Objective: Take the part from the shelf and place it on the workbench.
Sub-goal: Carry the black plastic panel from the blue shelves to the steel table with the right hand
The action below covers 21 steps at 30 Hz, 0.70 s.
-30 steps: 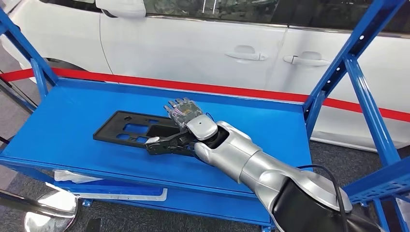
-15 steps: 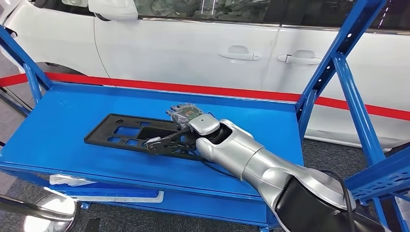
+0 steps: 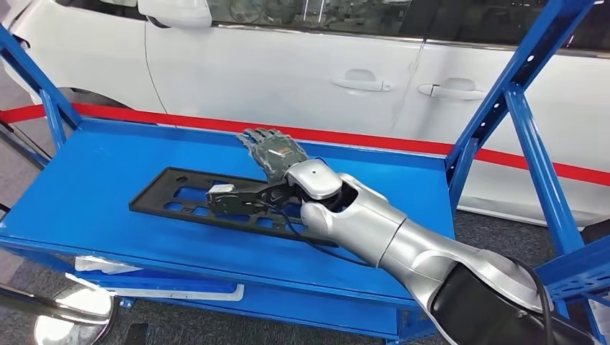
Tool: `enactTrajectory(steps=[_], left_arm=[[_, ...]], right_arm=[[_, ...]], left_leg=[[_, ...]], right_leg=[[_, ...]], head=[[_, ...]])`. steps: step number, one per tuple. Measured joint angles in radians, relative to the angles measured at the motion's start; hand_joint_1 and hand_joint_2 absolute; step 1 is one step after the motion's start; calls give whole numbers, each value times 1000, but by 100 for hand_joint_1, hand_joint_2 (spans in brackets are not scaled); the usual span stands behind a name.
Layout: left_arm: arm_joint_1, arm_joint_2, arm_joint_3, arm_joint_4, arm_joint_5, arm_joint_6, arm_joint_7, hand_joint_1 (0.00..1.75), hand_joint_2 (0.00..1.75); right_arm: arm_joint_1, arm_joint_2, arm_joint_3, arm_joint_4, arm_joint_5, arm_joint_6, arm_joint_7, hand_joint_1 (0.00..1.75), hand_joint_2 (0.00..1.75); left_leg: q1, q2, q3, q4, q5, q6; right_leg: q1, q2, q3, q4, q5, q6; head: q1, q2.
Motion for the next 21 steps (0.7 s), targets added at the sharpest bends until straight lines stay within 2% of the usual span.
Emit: enactTrajectory(steps=[1, 3, 5, 6, 8, 9, 10, 11, 12, 13, 15, 16, 19, 21], left_arm=[[0, 0, 0, 0, 0, 0, 1, 0, 0], [0, -1, 0, 0, 1, 0, 2, 0, 0], [0, -3, 0, 0, 2, 0, 2, 0, 0], [0, -3, 0, 0, 2, 1, 2, 0, 0], [0, -4, 0, 0, 6, 3, 2, 0, 0], [0, -4, 0, 0, 8, 4, 2, 0, 0], [1, -4, 0, 0, 11, 6, 2, 0, 0], [2, -4, 0, 0, 13, 7, 2, 0, 0], [2, -3, 0, 0, 14, 8, 2, 0, 0], [2, -3, 0, 0, 15, 8, 2, 0, 0], [0, -2, 0, 0, 16, 9, 2, 0, 0], [-1, -1, 0, 0, 17, 9, 2, 0, 0], [-1, -1, 0, 0, 20, 12, 2, 0, 0], [-1, -2, 0, 0, 21, 14, 3, 0, 0]], right_arm=[[1, -5, 0, -19, 6, -14, 3, 0, 175], [4, -14, 0, -55, 13, -27, 6, 0, 175], [5, -22, 0, -88, 13, -24, 10, 0, 175], [5, -24, 0, -105, 6, -13, 11, 0, 175], [9, -30, 0, -134, -19, 27, 15, 0, 175], [14, -34, 0, -147, -35, 51, 17, 0, 175], [21, -38, 0, -159, -49, 72, 20, 0, 175], [28, -42, 0, -171, -61, 87, 21, 0, 175], [33, -46, 0, -183, -69, 97, 22, 0, 175], [37, -49, 0, -195, -74, 102, 22, 0, 175], [38, -56, 0, -216, -76, 105, 22, 0, 175], [39, -61, 0, -226, -76, 106, 22, 0, 175], [49, -75, 0, -251, -77, 115, 29, 0, 175], [61, -87, 1, -270, -82, 130, 34, 0, 175]], left_leg=[[-1, 0, -1, 0, 0, -6], [0, 0, 0, -4, 1, -18], [3, 1, -8, 15, -15, -26], [3, 2, -24, 52, -38, -28], [2, 2, -85, 180, -98, -29], [1, 2, -116, 243, -118, -29], [0, 2, -135, 278, -122, -27], [-2, 2, -135, 274, -106, -23], [-4, 2, -117, 231, -75, -17], [-9, 2, -85, 162, -38, -8], [-19, 2, -27, 43, 2, 8], [-23, 1, -12, 13, 6, 13], [-21, 1, -3, -7, 8, 17], [-14, 3, 4, -20, 14, 22]], right_leg=[[2, 1, 9, -20, 0, -2], [5, 3, 11, -25, 1, -13], [4, 3, 15, -31, 4, -26], [3, 2, 17, -34, 5, -31], [6, 2, 19, -35, 4, -39], [10, 2, 19, -35, 4, -42], [14, 3, 20, -35, 3, -44], [18, 3, 21, -35, 2, -45], [21, 3, 24, -35, 2, -47], [24, 4, 26, -35, 1, -48], [30, 5, 27, -34, -1, -47], [30, 4, 26, -35, -1, -45], [30, 4, 25, -34, -3, -33], [29, 3, 7, 9, -34, -19]], head=[[0, 0], [-1, 0], [-3, 0], [-4, 0], [-8, 0], [-9, 0], [-9, 0], [-9, 0], [-9, 0], [-8, 0], [-8, 0], [-8, 0], [-8, 0], [-5, 0]])
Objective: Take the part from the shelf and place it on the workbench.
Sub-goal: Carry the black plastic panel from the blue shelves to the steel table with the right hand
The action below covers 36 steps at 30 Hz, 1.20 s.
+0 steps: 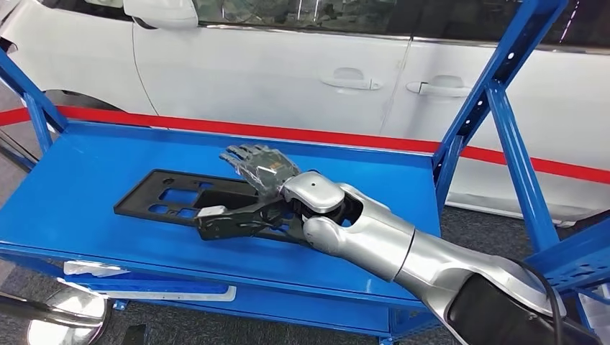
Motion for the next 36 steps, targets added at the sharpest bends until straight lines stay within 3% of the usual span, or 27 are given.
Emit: enactTrajectory(steps=[3, 4, 5, 6, 8, 10, 13, 15, 18, 19, 20, 22, 24, 25, 28, 30, 33, 34, 35, 36], left_arm=[[-1, -1, 0, 0, 0, 1, 0, 0, 0], [0, -1, 0, 0, 1, 1, 0, 0, 0], [0, -2, 0, 0, 1, 1, 0, 0, 0], [0, -2, 0, 0, 1, 1, 0, 0, 0], [0, -3, 0, 0, 1, 1, 0, 0, 0], [-1, -3, 0, 0, 1, 1, 0, 0, 0], [-2, -5, 0, 0, 0, 1, 0, 0, 0], [-3, -5, 0, 0, 0, 1, -1, 0, 0], [-3, -5, 0, 0, -1, 1, -2, 0, 0], [-2, -5, 0, 0, -1, 0, -3, 0, 0], [-1, -5, 0, 0, -2, 0, -3, 0, 0], [-1, -5, 0, 0, -3, -2, -3, 0, 0], [-4, -5, 0, 0, -6, -3, -3, 0, 0], [-5, -5, 0, 0, -7, -3, -3, 0, 0], [-4, -6, 0, 0, -9, -4, -3, 0, 0], [-3, -7, 0, 0, -10, -5, -3, 0, 0], [-3, -7, 0, 0, -11, -7, -4, 0, 0], [-3, -7, 0, 0, -12, -7, -4, 0, 0], [-2, -8, 0, 0, -13, -7, -4, 0, 0], [-2, -8, 0, 0, -14, -8, -4, 0, 0]], right_arm=[[29, -16, 5, -22, -12, 23, 3, 0, 175], [40, -20, 8, -27, -14, 27, 3, 0, 175], [49, -24, 11, -32, -15, 29, 3, 0, 175], [55, -27, 15, -37, -16, 30, 3, 0, 175], [58, -31, 19, -47, -26, 38, 0, 0, 175], [65, -30, 23, -55, -44, 54, -8, 0, 175], [83, -25, 34, -68, -69, 73, -21, 0, 175], [87, -20, 42, -73, -80, 85, -28, 0, 175], [92, -15, 62, -72, -96, 101, -38, 0, 175], [96, -15, 70, -71, -99, 102, -40, 0, 175], [100, -14, 76, -70, -100, 101, -40, 0, 175], [105, -14, 85, -65, -99, 98, -42, 0, 175], [106, -12, 91, -55, -93, 93, -44, 0, 175], [106, -11, 93, -49, -88, 88, -46, 0, 175], [110, -9, 100, -23, -67, 69, -52, 0, 175], [112, -9, 102, -1, -57, 58, -54, 0, 175], [117, -7, 104, 33, -48, 51, -54, 0, 175], [120, -6, 105, 44, -46, 50, -54, 0, 175], [122, -5, 106, 54, -44, 49, -54, 0, 175], [124, -4, 107, 64, -43, 49, -55, 0, 175]], left_leg=[[3, 1, 3, -3, 2, 4], [4, 1, 3, -2, 1, 4], [6, 1, 3, 0, -1, 3], [9, 0, 3, 4, -4, 0], [12, -1, 2, 15, -13, -11], [12, -2, -2, 25, -20, -25], [15, -2, -1, 23, -20, -44], [17, -1, -16, 59, -47, -51], [17, -1, -96, 230, -133, -57], [17, -1, -114, 271, -146, -59], [17, -1, -119, 283, -144, -60], [19, 0, -65, 191, -95, -62], [18, -1, 3, 69, -57, -57], [16, -3, 18, 39, -51, -52], [12, -6, 20, 29, -44, -28], [14, -5, 21, 22, -35, -13], [11, -4, 18, 20, -31, -2], [10, -4, 18, 20, -31, -1], [8, -4, 18, 21, -32, -1], [7, -5, 19, 21, -33, -1]], right_leg=[[-13, -1, -84, 174, -80, 18], [-18, -2, -105, 212, -86, 22], [-23, -2, -109, 215, -73, 27], [-28, -3, -94, 178, -43, 31], [-35, -3, -34, 52, 15, 37], [-34, 0, 1, -18, 32, 31], [-28, 2, 5, -28, 33, 8], [-32, 2, 9, -39, 41, -7], [-31, 0, 3, -43, 48, -20], [-31, 0, 0, -42, 50, -20], [-30, 0, -3, -42, 52, -19], [-31, -1, -10, -38, 56, -14], [-29, -2, -16, -30, 57, -3], [-28, -2, -18, -28, 58, 4], [-26, -3, -18, -33, 64, 24], [-28, -5, -32, -4, 41, 33], [-28, -7, -107, 167, -48, 38], [-28, -7, -127, 214, -62, 38], [-28, -7, -133, 228, -58, 36], [-27, -7, -119, 202, -36, 33]], head=[[3, 0], [3, 0], [3, 0], [3, 0], [4, 0], [2, 0], [0, 0], [-2, 0], [-5, 0], [-5, 0], [-5, 0], [-5, 0], [-4, 0], [-3, 0], [0, 0], [1, 0], [2, 0], [2, 0], [2, 0], [2, 0]])
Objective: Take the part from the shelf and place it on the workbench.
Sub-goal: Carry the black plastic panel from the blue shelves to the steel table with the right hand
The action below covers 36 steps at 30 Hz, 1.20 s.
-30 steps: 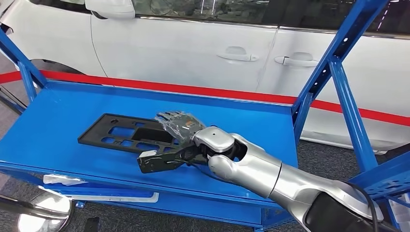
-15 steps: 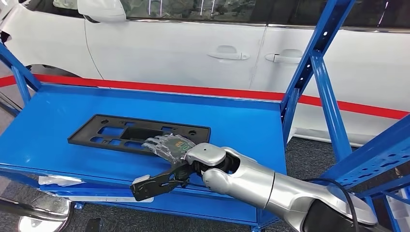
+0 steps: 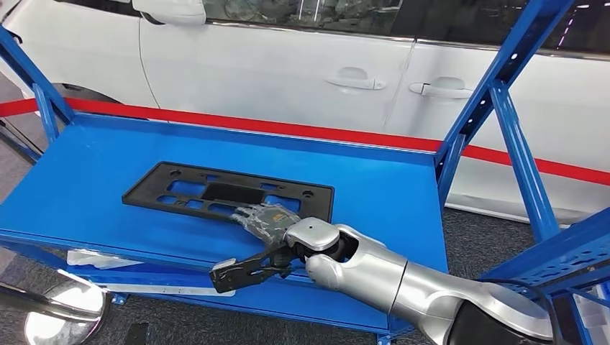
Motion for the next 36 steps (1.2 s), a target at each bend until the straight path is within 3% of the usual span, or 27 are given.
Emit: enactTrajectory(steps=[2, 4, 8, 10, 12, 13, 14, 15, 18, 20, 22, 24, 27, 28, 29, 30, 32, 34, 36], left_arm=[[0, -2, 0, 0, -4, -1, 0, 0, 0], [-1, -4, 0, 0, -7, -3, 0, 0, 0], [-2, -6, -2, 0, -12, -8, 0, 0, 0], [-3, -6, -2, 0, -13, -8, 0, 0, 0], [-3, -6, -5, 0, -13, -9, 0, 0, 0], [-1, -6, -6, 0, -13, -9, 0, 0, 0], [0, -6, -7, 0, -13, -9, 0, 0, 0], [2, -5, -7, 0, -13, -9, 0, 0, 0], [0, -5, -7, 0, -13, -9, 0, 0, 0], [-2, -5, -8, 0, -13, -9, 0, 0, 0], [-1, -5, -8, 0, -13, -9, 0, 0, 0], [0, -5, -8, 0, -13, -9, 0, 0, 0], [-1, -6, -9, 0, -15, -10, 0, 0, 0], [-1, -6, -9, 0, -16, -10, 0, 0, 0], [0, -6, -10, 0, -18, -11, 0, 0, 0], [0, -6, -11, 0, -21, -12, 0, 0, 0], [0, -6, -14, 0, -25, -13, -1, 0, 0], [-1, -7, -16, 0, -28, -13, -2, 0, 0], [-1, -9, -18, 0, -31, -14, -2, 0, 0]], right_arm=[[0, 6, 1, 16, 1, -2, -1, 0, 175], [0, 16, 1, 32, 4, -4, -4, 0, 175], [-3, 38, 1, 78, 14, -16, -14, 0, 175], [-5, 51, 1, 99, 16, -21, -19, 0, 175], [-5, 62, 1, 118, 16, -23, -21, 0, 175], [-4, 65, 1, 127, 16, -23, -21, 0, 175], [-3, 67, 1, 134, 16, -23, -21, 0, 175], [-2, 69, 1, 140, 16, -23, -21, 0, 175], [-3, 77, 1, 155, 16, -23, -21, 0, 175], [-4, 81, 1, 163, 16, -23, -21, 0, 175], [-5, 84, 1, 170, 16, -23, -21, 0, 175], [-7, 85, 1, 176, 16, -23, -21, 0, 175], [-7, 85, 1, 187, 16, -28, -21, 0, 175], [-5, 85, 1, 193, 16, -34, -20, 0, 175], [-4, 85, 1, 201, 16, -43, -20, 0, 175], [-4, 87, 1, 211, 16, -57, -20, 0, 175], [-9, 95, -1, 236, 17, -89, -19, 0, 175], [-17, 107, -4, 264, 18, -118, -16, 0, 175], [-26, 120, -10, 296, 24, -136, -5, 83, 175]], left_leg=[[-2, -2, 4, 1, -4, -2], [-6, -2, 3, 2, -8, -9], [-3, 0, 3, -2, -13, -30], [-2, 1, -26, 61, -50, -40], [-1, 1, -93, 191, -102, -48], [-1, 1, -123, 244, -114, -51], [-1, 1, -139, 264, -108, -52], [-1, 1, -135, 244, -83, -53], [-2, 2, -53, 55, 10, -46], [-6, 1, -27, -2, 21, -36], [-7, 0, -25, -6, 24, -23], [-2, 1, -21, -14, 31, -11], [-1, 3, -20, -18, 33, 1], [-1, 3, -20, -17, 32, 2], [-1, 3, -20, -16, 32, 3], [-1, 2, -20, -15, 31, 2], [-1, 0, -19, -12, 28, -1], [-5, -1, -21, -8, 25, -9], [-6, -1, -24, -8, 26, -20]], right_leg=[[3, 0, 62, -122, 59, -13], [9, 0, 111, -217, 83, -25], [10, 0, 128, -251, 84, -40], [4, -2, 139, -265, 87, -48], [5, -3, 141, -267, 86, -53], [5, -3, 141, -266, 86, -53], [6, -3, 141, -265, 85, -54], [6, -3, 141, -263, 84, -54], [7, -1, 141, -253, 77, -48], [11, 0, 138, -251, 75, -40], [13, 0, 138, -253, 76, -30], [12, 0, 127, -229, 56, -20], [8, -1, 51, -60, -33, -11], [7, -1, 24, -3, -51, -10], [6, -1, 11, 24, -52, -10], [6, -1, 18, 11, -34, -10], [5, -1, 77, -111, 30, -16], [8, -1, 131, -223, 64, -23], [14, 1, 144, -248, 64, -29]], head=[[0, 0], [0, 0], [-1, 0], [-4, 0], [-7, 0], [-6, 0], [-6, 0], [-6, 0], [-6, 0], [-5, 0], [-4, 0], [-2, 0], [2, 0], [2, 0], [2, 0], [2, 0], [2, 0], [1, 0], [1, 0]])
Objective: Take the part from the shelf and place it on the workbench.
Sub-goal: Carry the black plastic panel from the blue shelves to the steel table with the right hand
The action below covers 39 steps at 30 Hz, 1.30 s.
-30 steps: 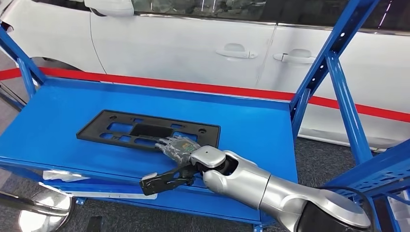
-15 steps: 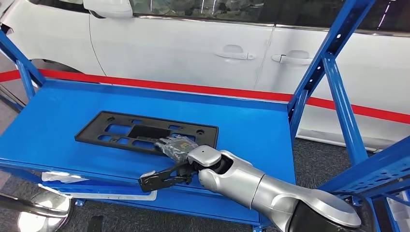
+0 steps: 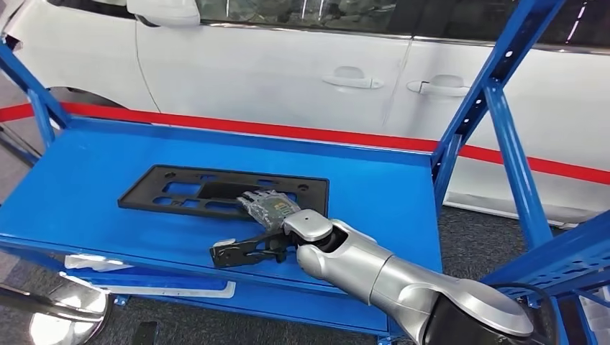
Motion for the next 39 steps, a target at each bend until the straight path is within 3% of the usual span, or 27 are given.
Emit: enactTrajectory(steps=[2, 4, 6, 8, 9, 10, 12, 14, 18, 20, 22, 23, 24, 26, 28, 30, 32, 34, 37, 38, 39], left_arm=[[0, -1, -4, 0, -4, -1, -1, 0, 0], [0, -3, -7, 0, -6, -2, -9, 0, 0], [0, -3, -11, 0, -7, -9, -28, 0, 0], [1, -4, -14, 0, -7, -17, -49, 0, 0], [2, -4, -16, 0, -6, -19, -55, 0, 0], [3, -4, -16, 0, -6, -19, -58, 0, 0], [1, -4, -18, 0, -6, -19, -61, 0, 0], [-1, -4, -20, 0, -6, -19, -62, 0, 0], [0, -5, -23, 0, -5, -17, -62, 0, 0], [-1, -6, -23, 0, -5, -17, -62, 0, 0], [-1, -6, -24, 0, -5, -17, -62, 0, 0], [-1, -6, -24, 0, -4, -17, -62, 0, 0], [-1, -6, -25, 0, -4, -17, -62, 0, 0], [0, -7, -25, 0, -3, -16, -62, 0, 0], [-1, -8, -26, 0, -2, -16, -62, 0, 87], [0, -8, -26, 0, -2, -15, -62, 0, 175], [0, -10, -27, 0, -1, -15, -62, 0, 175], [0, -11, -28, 0, -1, -15, -63, 0, 175], [1, -12, -30, 0, 1, -16, -65, 0, 175], [2, -12, -30, 0, 3, -18, -67, 0, 175], [2, -12, -31, 0, 4, -22, -70, 0, 175]], right_arm=[[-9, 10, -6, 35, 14, -12, 16, 167, 175], [-20, 22, -12, 68, 29, -22, 29, 168, 175], [-26, 31, -16, 97, 42, -38, 36, 168, 175], [-24, 33, -20, 119, 50, -63, 40, 170, 175], [-23, 33, -24, 127, 52, -76, 40, 171, 175], [-23, 33, -29, 133, 53, -86, 41, 172, 175], [-27, 35, -39, 141, 56, -100, 42, 172, 175], [-33, 36, -49, 149, 62, -109, 44, 171, 175], [-42, 36, -67, 159, 69, -121, 47, 175, 175], [-44, 36, -72, 162, 69, -124, 47, 175, 175], [-43, 35, -76, 164, 69, -132, 45, 175, 175], [-42, 35, -78, 165, 69, -136, 44, 175, 175], [-42, 34, -80, 165, 70, -141, 43, 175, 175], [-42, 34, -83, 165, 70, -149, 39, 175, 175], [-44, 35, -88, 164, 70, -158, 36, 175, 175], [-46, 37, -93, 159, 68, -167, 32, 175, 175], [-46, 38, -96, 153, 66, -172, 27, 175, 175], [-47, 38, -97, 147, 65, -173, 25, 175, 175], [-47, 38, -98, 141, 64, -174, 24, 175, 175], [-46, 38, -98, 140, 64, -175, 23, 175, 175], [-45, 38, -98, 139, 64, -175, 22, 175, 175]], left_leg=[[4, 1, -1, 0, -3, -11], [5, 2, -24, 51, -36, -21], [6, 3, -82, 174, -95, -27], [6, 3, -130, 268, -120, -30], [6, 3, -130, 266, -105, -30], [6, 3, -111, 224, -75, -29], [4, 3, -46, 88, -14, -22], [0, 2, -7, 9, 5, -14], [2, 4, 4, -12, 8, 6], [7, 7, 11, -22, 12, 16], [7, 7, 12, -22, 11, 20], [7, 7, 12, -22, 11, 20], [8, 6, 13, -21, 10, 19], [12, 3, 17, -16, 4, 14], [11, 0, 16, -6, -4, 2], [9, -2, 14, -2, -7, -10], [13, -1, 14, -4, -7, -21], [15, 1, -3, 31, -34, -29], [16, 3, -86, 212, -120, -34], [16, 3, -109, 258, -130, -35], [16, 3, -115, 269, -122, -34]], right_leg=[[-2, 1, 2, -7, 6, -11], [-6, 0, 6, -16, 12, -22], [-6, 0, 7, -17, 12, -28], [-3, -1, 7, -15, 11, -30], [-3, -1, 7, -14, 10, -30], [-3, 0, 7, -11, 8, -30], [-1, 2, 6, -6, 4, -26], [2, 4, 4, -4, 2, -19], [2, 5, -1, 9, -10, 1], [0, 3, -37, 91, -59, 10], [-5, 3, -98, 217, -113, 15], [-8, 3, -119, 257, -121, 18], [-11, 2, -122, 262, -110, 20], [-17, 1, -77, 166, -46, 22], [-17, 1, -19, 48, -3, 20], [-13, 3, -1, 10, -3, 12], [-13, 4, 0, 5, 1, -1], [-16, 4, 2, -3, 7, -14], [-13, 3, 2, -5, 8, -23], [-11, 3, 2, -5, 8, -24], [-10, 4, 2, -5, 7, -25]], head=[[0, 0], [-4, 0], [-7, 0], [-7, 0], [-7, 0], [-7, 0], [-7, 0], [-6, 0], [-5, 0], [-2, 0], [-1, 0], [-1, 0], [-1, 0], [-1, 0], [0, 0], [-1, 0], [-1, 0], [-4, 0], [-8, 0], [-8, 0], [-8, 0]])
